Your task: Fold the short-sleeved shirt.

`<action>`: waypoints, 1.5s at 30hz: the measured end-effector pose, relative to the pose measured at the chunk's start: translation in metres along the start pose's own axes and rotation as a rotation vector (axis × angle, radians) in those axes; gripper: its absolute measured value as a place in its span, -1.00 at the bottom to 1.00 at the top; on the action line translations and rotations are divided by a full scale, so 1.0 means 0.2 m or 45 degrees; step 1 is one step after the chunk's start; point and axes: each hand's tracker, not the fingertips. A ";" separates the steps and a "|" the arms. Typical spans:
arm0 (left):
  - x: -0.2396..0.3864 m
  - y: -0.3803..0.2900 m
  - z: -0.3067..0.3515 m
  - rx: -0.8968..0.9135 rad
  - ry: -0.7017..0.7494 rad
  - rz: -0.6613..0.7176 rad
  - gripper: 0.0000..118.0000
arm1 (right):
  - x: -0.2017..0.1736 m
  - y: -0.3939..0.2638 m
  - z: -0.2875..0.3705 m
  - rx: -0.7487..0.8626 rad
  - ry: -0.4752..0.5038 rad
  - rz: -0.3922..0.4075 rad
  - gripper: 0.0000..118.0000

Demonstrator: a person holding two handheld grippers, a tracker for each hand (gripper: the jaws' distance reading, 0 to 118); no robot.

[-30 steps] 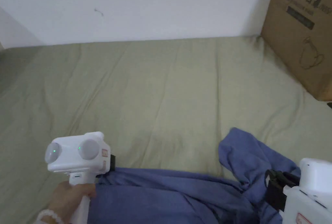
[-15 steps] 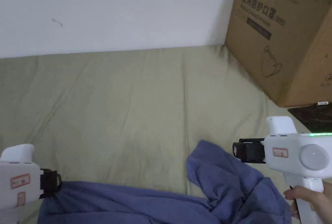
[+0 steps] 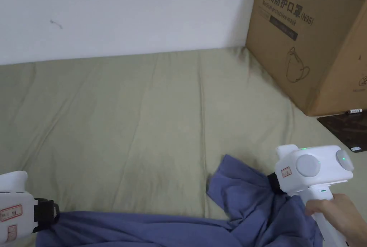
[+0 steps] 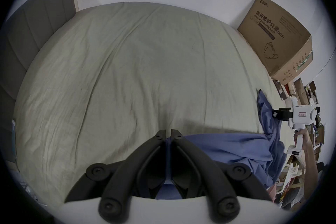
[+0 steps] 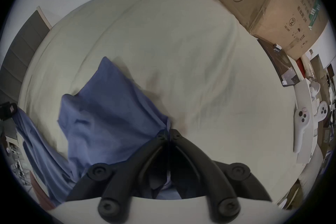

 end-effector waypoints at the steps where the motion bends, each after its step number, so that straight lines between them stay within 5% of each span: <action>1: 0.00 0.01 0.03 0.007 -0.012 0.006 -0.94 | 0.01 0.01 0.01 -0.012 0.028 -0.015 -1.00; 25: -0.13 0.59 1.52 0.755 0.214 -0.079 -0.94 | -0.09 0.63 1.68 0.832 0.364 -0.152 -1.00; 45: 0.04 1.72 2.00 1.156 0.429 -0.141 -0.94 | -0.33 1.49 2.52 1.300 0.368 -0.279 -1.00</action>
